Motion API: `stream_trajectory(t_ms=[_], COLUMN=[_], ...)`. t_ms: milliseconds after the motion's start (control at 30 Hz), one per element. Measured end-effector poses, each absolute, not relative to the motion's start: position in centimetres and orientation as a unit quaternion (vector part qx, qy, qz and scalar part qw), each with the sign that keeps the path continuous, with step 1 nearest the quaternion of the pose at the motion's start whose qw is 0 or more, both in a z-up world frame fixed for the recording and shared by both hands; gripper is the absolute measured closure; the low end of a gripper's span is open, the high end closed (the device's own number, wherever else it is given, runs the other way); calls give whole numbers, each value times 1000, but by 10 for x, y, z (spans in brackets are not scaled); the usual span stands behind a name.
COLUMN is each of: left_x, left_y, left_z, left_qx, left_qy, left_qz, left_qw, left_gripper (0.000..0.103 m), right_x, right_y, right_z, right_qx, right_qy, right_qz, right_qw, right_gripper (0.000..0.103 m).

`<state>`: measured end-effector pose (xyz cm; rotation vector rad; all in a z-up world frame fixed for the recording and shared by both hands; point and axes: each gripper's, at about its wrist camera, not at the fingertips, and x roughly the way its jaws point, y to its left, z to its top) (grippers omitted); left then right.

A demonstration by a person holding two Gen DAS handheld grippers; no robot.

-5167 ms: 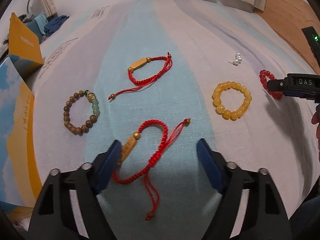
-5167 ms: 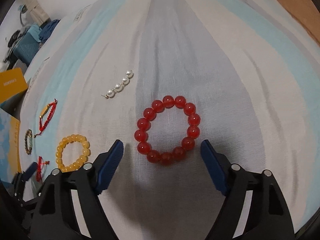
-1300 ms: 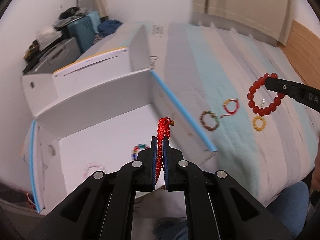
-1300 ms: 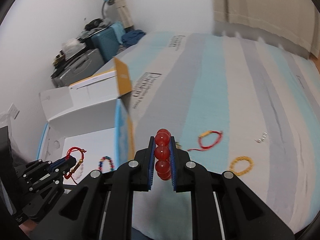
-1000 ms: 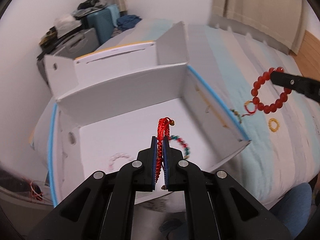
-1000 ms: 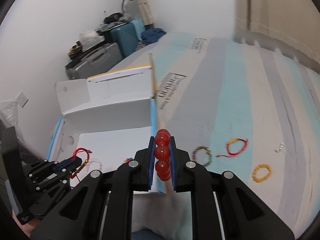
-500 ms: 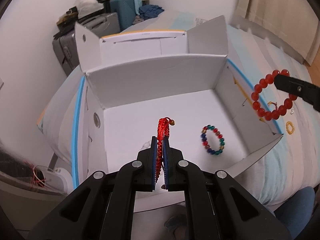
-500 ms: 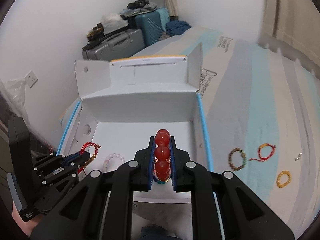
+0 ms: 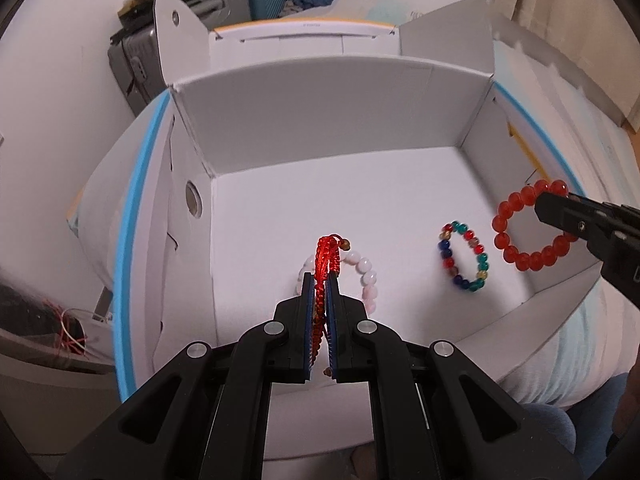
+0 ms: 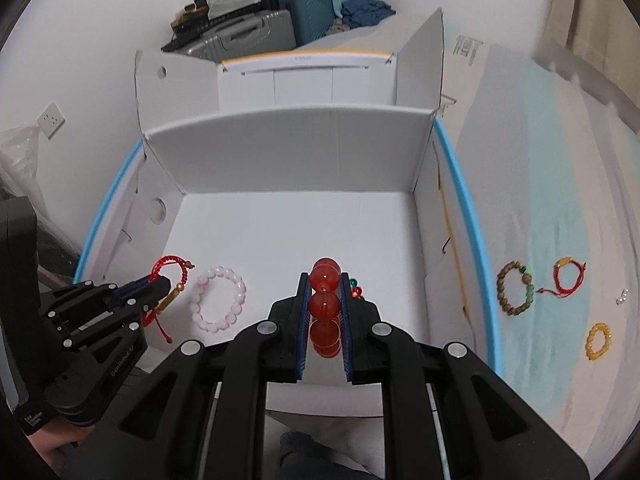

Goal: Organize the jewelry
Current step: 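Carry the red cord and red bead bracelets over the white box, then open both tools to drop the red bracelets into the box, then move both open tools back over the remaining bracelets on the bed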

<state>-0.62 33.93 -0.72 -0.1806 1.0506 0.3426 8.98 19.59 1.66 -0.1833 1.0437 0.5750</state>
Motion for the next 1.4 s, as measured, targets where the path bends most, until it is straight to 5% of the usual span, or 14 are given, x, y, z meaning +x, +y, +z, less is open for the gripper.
stream_trajectory(t_ms=[433,633,700,867,1167,1400], left_x=[-1,-2,-3,-8,-6,-5], left_y=[346,343,342,337,316,286], left_z=[-20,-18,-16,-2,22,36], left_qx=[-92,-90,-88,-82,-64,-49], left_qy=[509,508,506,485,463,451], left_qz=[168,170,174,184,180,162], left_qw=[839,840,840,851,866,876], left_gripper=[97,95,87,47,25,16], right_x=[94,93,91,88,81,77], right_y=[201,203,201,192,169,141], right_z=[-7,-6,-2,17,49,65], right_qx=[-92,-89,-87,-76,-71,-65], right_qy=[513,512,506,486,451,435], right_qz=[269,269,269,272,264,247], right_qw=[810,811,815,827,849,863], right_gripper=[91,82,64,38,14,8])
